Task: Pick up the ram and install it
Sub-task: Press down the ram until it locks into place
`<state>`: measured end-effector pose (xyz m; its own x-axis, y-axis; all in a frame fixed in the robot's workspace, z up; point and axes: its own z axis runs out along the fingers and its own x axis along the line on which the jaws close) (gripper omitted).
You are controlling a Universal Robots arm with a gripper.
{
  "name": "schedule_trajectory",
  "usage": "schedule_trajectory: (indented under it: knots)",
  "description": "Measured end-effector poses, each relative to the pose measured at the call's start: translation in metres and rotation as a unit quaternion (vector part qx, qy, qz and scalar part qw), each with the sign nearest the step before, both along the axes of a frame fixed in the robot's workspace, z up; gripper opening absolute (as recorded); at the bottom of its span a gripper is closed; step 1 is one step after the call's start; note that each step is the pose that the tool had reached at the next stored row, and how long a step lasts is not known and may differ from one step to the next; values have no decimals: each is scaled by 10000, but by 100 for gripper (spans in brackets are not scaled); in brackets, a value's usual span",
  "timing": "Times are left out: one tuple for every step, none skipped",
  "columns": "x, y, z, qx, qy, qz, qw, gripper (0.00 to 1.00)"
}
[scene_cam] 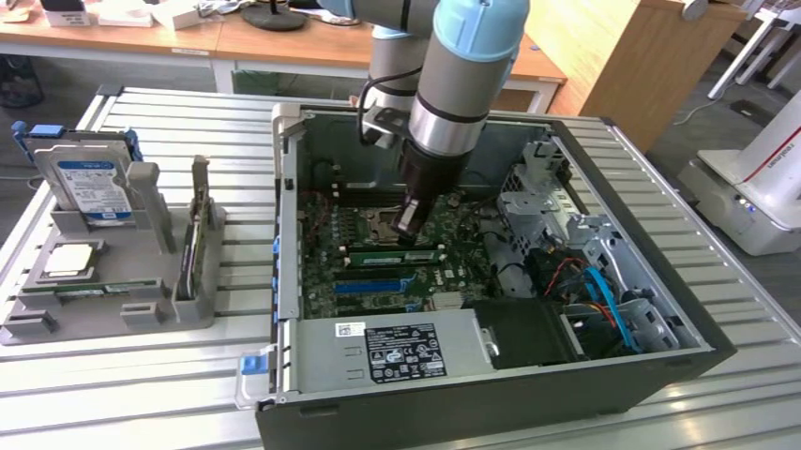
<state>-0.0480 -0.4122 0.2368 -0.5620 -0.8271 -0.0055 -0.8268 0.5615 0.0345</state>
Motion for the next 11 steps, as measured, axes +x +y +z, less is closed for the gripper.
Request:
schedule_trajectory:
  knots:
    - [0,0,-2,0,0,-70,10000,11]
    - [0,0,-4,0,0,-146,9999,11]
    - [0,0,-6,0,0,-221,9998,11]
    - [0,0,-8,0,0,-295,9996,11]
    - [0,0,-10,0,0,-366,9993,11]
    - [0,0,-11,0,0,-443,9990,11]
    - [0,0,-13,0,0,-516,9987,11]
    - [0,0,-15,0,0,-596,9982,11]
    - [0,0,-17,0,0,-672,9977,11]
    - [0,0,-19,0,0,-751,9972,11]
    - [0,0,-21,0,0,-827,9966,11]
